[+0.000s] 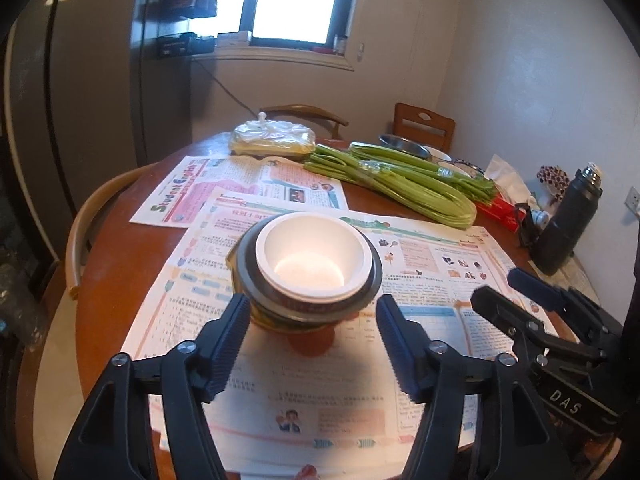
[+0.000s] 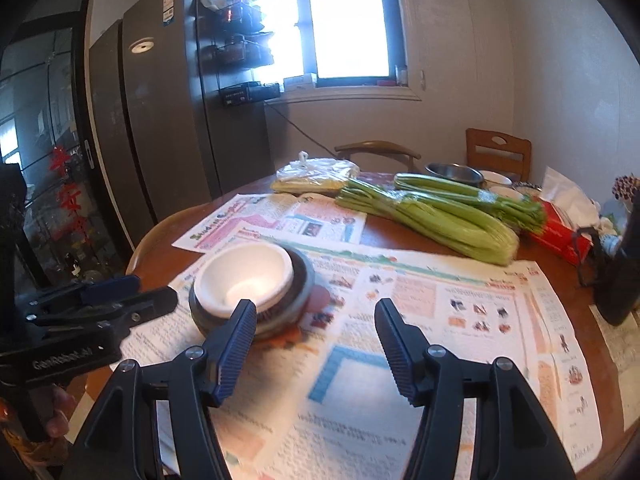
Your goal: Organize plates and bowls
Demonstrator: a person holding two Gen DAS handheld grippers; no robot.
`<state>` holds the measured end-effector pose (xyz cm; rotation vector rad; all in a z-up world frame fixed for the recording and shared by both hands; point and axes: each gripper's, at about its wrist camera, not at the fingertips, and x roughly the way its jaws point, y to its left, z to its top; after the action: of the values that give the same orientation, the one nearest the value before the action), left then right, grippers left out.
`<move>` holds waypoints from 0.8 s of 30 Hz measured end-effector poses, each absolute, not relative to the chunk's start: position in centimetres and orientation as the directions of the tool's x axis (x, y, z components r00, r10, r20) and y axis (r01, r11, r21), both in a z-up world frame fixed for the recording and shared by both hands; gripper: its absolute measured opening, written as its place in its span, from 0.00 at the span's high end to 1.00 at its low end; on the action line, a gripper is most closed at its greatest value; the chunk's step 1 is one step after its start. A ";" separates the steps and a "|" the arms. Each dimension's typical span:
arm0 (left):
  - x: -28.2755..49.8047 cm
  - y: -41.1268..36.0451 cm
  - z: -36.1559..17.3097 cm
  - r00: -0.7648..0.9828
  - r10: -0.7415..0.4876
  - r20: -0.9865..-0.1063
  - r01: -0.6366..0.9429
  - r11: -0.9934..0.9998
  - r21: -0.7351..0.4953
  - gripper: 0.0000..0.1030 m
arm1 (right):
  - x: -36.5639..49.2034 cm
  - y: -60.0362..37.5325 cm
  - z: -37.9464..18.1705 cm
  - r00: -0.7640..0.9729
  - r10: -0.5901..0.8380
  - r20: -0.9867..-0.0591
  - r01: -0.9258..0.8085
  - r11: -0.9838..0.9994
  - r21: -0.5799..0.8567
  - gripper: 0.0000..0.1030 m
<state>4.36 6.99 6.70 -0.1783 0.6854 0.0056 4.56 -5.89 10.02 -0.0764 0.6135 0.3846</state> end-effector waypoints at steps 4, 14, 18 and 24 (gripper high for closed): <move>2.9 5.9 5.7 0.761 -0.027 -0.648 -0.078 0.988 -0.133 0.28 | 3.1 -6.6 9.4 0.740 0.329 -0.587 -0.379 0.925 0.041 0.40; 1.3 5.2 2.5 0.713 0.031 -0.701 -0.136 0.986 -0.094 0.28 | 0.8 -6.4 6.7 0.698 0.322 -0.639 -0.386 0.921 0.043 0.37; 1.0 5.7 2.0 0.713 0.042 -0.700 -0.150 0.984 -0.094 0.28 | 0.4 -6.1 5.7 0.691 0.306 -0.655 -0.372 0.927 0.041 0.37; 1.2 6.0 1.4 0.699 0.031 -0.714 -0.144 0.985 -0.098 0.28 | 0.4 -6.0 4.9 0.674 0.295 -0.677 -0.360 0.932 0.047 0.37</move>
<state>1.17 6.02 1.44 -0.1505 0.7916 0.0976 0.44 -5.98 4.94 -0.0931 0.7448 0.3694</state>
